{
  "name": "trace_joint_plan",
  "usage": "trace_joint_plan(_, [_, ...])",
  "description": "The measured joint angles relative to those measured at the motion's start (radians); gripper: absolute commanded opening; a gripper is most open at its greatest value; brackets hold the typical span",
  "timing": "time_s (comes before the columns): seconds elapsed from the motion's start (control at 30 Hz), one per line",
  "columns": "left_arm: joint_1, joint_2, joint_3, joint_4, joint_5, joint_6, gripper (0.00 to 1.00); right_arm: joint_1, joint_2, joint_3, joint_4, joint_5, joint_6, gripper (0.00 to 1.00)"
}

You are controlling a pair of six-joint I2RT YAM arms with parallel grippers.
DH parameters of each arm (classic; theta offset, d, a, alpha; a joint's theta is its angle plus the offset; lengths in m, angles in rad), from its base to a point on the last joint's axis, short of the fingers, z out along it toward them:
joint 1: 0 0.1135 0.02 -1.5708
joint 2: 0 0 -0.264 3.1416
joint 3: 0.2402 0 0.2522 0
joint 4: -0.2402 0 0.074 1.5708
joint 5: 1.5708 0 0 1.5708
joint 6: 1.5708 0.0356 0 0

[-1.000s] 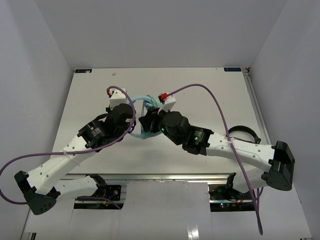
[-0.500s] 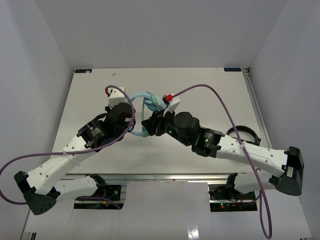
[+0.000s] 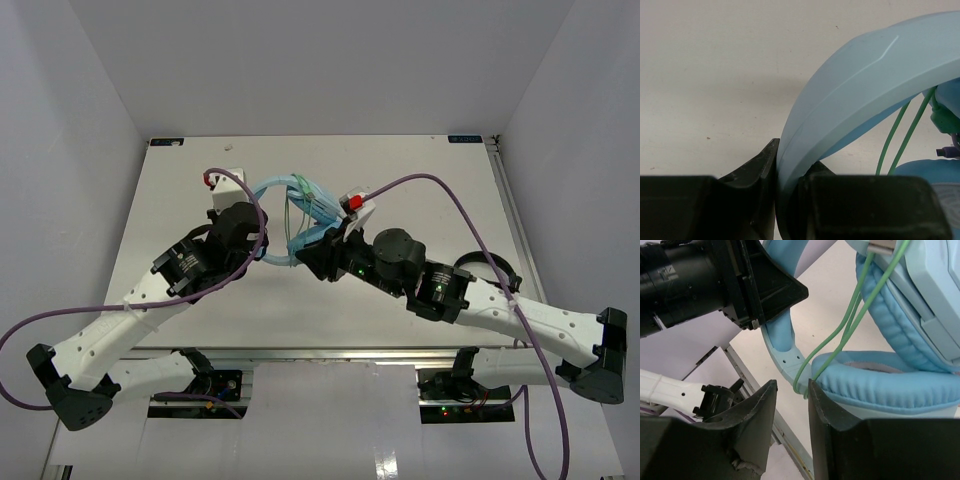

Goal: Wrap the headphones

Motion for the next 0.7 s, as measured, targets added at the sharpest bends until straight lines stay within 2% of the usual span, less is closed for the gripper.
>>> trace_joint_plan(0.23, [0.003, -0.006, 0.005, 0.013, -0.003, -0.003, 0.0, 0.0, -0.058, -0.008, -0.029, -0.005, -0.018, 0.28])
trace_joint_plan(0.47, [0.004, -0.006, 0.005, 0.014, -0.004, -0.002, 0.0, 0.0, -0.129, 0.0, -0.058, 0.051, -0.049, 0.27])
trace_joint_plan(0.57, [0.004, -0.006, 0.005, 0.014, -0.004, -0.001, 0.0, 0.0, -0.137, 0.036, -0.095, 0.088, -0.073, 0.3])
trace_joint_plan(0.7, [0.004, -0.006, 0.005, 0.016, -0.004, 0.003, 0.0, 0.0, -0.1, 0.155, -0.147, 0.162, -0.133, 0.43])
